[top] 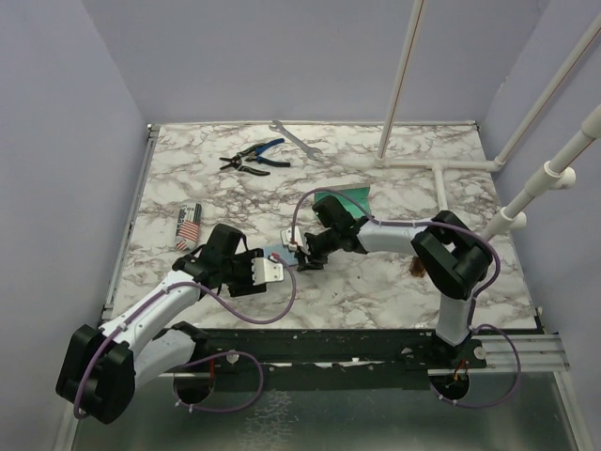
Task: Organize the sunglasses
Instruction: Pick up the glasses cleaning cloth from the center of the board.
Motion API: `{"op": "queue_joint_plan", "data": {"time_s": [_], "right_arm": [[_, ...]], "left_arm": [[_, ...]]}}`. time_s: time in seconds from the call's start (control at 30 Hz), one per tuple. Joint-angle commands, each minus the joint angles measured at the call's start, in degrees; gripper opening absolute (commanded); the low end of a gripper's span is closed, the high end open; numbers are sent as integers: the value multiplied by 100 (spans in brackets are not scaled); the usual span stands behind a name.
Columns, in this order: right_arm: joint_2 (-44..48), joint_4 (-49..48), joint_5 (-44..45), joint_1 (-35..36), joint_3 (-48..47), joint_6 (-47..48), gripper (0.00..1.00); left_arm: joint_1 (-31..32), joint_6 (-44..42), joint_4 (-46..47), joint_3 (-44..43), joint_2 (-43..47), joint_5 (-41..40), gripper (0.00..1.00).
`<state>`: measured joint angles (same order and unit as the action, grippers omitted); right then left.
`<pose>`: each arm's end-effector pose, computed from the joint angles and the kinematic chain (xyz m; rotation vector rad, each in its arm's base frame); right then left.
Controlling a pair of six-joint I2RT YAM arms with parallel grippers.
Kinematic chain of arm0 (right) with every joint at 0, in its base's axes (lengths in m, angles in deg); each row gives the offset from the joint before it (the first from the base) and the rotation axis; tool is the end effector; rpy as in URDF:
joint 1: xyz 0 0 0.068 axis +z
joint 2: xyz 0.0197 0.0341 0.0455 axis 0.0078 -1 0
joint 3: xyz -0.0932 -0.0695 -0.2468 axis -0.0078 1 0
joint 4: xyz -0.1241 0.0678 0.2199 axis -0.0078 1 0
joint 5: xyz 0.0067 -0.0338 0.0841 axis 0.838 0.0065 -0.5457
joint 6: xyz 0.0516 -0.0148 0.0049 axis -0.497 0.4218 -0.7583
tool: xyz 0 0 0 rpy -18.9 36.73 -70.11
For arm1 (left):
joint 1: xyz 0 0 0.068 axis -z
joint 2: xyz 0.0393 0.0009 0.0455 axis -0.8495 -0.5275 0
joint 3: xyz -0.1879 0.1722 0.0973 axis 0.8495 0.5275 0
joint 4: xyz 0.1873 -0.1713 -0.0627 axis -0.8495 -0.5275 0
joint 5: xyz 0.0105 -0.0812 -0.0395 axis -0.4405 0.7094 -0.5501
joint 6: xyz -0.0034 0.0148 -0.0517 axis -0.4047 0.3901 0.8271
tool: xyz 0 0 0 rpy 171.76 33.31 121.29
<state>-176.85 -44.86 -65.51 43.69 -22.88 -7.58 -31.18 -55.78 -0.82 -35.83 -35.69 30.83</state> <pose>0.2492 0.2739 0.1418 -1.8996 1.3920 0.8226 0.1538 -0.0939 0.1838 1.7556 1.7549 -0.3018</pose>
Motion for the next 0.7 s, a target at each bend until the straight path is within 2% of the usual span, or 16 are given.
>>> {"op": "queue_joint_plan", "data": {"time_s": [0.0,0.27,0.47,0.67], "right_arm": [[-245,-228,89,-16,-224,-149,39],[-286,61,293,-19,-182,-320,21],[-274,496,173,-16,-350,-592,1],[-281,799,-18,-18,-469,-941,1]], "left_arm": [[-61,-180,-14,75,-56,190,57],[-70,-115,83,30,-196,98,53],[-62,-5,359,-139,-645,96,53],[-62,-172,799,-149,-960,-62,57]]}}
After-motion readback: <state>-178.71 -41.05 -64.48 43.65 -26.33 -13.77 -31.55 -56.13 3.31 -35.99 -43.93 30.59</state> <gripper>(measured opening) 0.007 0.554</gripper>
